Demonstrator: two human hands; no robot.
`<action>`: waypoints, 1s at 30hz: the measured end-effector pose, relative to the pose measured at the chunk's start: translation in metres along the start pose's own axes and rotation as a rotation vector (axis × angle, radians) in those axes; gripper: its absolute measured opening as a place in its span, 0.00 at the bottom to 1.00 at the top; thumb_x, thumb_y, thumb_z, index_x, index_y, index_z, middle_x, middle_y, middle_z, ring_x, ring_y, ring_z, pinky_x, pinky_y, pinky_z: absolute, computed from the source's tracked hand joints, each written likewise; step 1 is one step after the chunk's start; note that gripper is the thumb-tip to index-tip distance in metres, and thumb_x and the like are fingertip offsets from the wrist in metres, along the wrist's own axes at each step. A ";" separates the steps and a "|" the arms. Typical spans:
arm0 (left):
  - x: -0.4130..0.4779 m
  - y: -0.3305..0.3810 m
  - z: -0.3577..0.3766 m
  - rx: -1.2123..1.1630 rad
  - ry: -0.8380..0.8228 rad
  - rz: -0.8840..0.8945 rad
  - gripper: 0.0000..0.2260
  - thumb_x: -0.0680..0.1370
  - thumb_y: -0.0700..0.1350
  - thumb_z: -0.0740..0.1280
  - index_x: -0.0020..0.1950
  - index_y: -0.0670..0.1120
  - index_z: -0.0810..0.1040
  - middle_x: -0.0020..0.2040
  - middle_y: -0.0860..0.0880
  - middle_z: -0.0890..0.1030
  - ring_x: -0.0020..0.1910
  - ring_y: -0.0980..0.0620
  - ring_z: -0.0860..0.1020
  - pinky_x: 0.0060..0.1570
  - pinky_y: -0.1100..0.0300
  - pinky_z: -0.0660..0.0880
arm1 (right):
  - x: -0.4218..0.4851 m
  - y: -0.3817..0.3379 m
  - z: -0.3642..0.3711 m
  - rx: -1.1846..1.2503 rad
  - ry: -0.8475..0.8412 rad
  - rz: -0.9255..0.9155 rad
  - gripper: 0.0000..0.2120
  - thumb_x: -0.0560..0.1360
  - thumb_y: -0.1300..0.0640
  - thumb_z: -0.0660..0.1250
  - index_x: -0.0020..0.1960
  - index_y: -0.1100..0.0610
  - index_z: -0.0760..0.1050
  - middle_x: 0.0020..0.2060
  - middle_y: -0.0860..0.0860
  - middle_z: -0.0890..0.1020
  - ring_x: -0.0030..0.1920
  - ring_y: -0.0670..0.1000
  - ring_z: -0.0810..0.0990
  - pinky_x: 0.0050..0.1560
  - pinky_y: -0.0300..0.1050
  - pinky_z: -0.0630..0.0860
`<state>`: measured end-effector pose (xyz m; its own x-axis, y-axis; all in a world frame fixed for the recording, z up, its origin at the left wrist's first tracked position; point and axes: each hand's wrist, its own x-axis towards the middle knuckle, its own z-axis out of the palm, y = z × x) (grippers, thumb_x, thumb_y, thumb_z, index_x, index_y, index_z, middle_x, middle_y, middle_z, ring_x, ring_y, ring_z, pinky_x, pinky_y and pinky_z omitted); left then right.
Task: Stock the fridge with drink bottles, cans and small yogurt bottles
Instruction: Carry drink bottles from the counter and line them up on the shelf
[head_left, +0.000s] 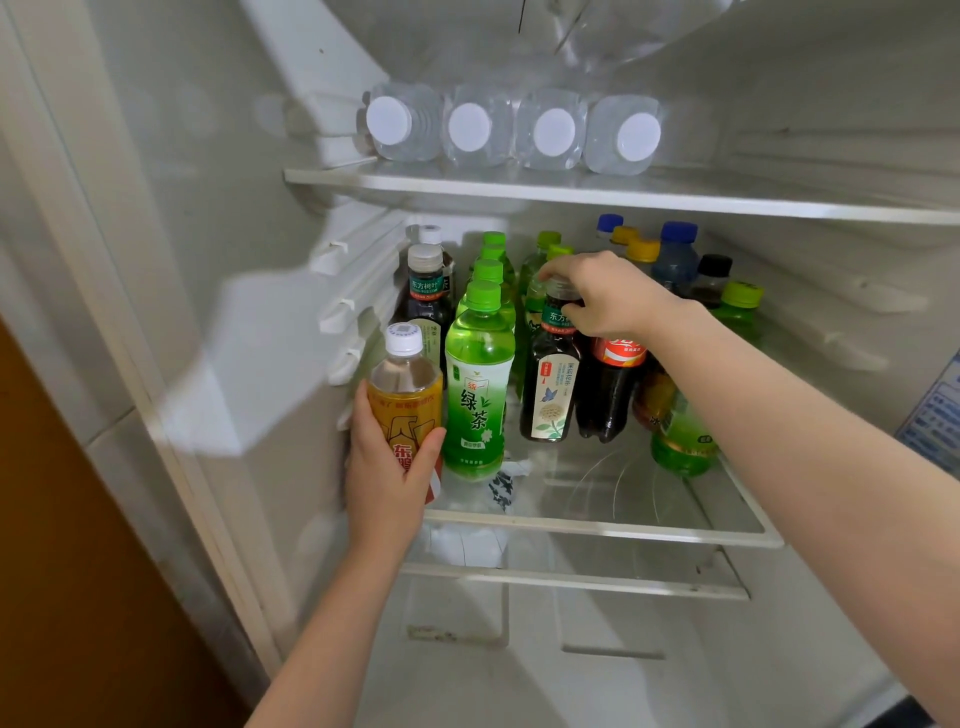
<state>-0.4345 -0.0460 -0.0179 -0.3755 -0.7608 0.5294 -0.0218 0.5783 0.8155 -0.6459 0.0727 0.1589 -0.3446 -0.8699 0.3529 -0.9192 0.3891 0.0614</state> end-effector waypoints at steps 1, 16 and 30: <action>0.000 0.000 0.000 0.001 -0.001 -0.005 0.38 0.71 0.57 0.69 0.76 0.54 0.53 0.70 0.49 0.69 0.66 0.50 0.71 0.65 0.48 0.71 | 0.001 0.001 0.000 0.000 -0.004 0.002 0.24 0.72 0.66 0.65 0.67 0.58 0.69 0.59 0.60 0.78 0.58 0.60 0.76 0.55 0.52 0.76; -0.013 0.011 -0.006 -0.097 0.033 0.053 0.36 0.71 0.51 0.72 0.74 0.51 0.57 0.66 0.55 0.68 0.63 0.59 0.69 0.62 0.59 0.68 | -0.092 -0.038 0.025 0.552 0.648 0.246 0.13 0.76 0.64 0.63 0.59 0.58 0.77 0.52 0.50 0.81 0.52 0.47 0.79 0.55 0.37 0.74; -0.071 0.072 0.052 -0.329 -0.296 0.076 0.35 0.71 0.51 0.72 0.71 0.63 0.55 0.64 0.58 0.70 0.60 0.64 0.72 0.56 0.72 0.69 | -0.169 -0.055 0.060 0.942 0.513 0.390 0.11 0.78 0.58 0.62 0.50 0.42 0.74 0.46 0.42 0.82 0.49 0.44 0.81 0.51 0.37 0.76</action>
<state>-0.4579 0.0647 -0.0090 -0.6146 -0.5748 0.5402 0.2938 0.4688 0.8330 -0.5483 0.1805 0.0401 -0.7186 -0.4287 0.5475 -0.6190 0.0355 -0.7846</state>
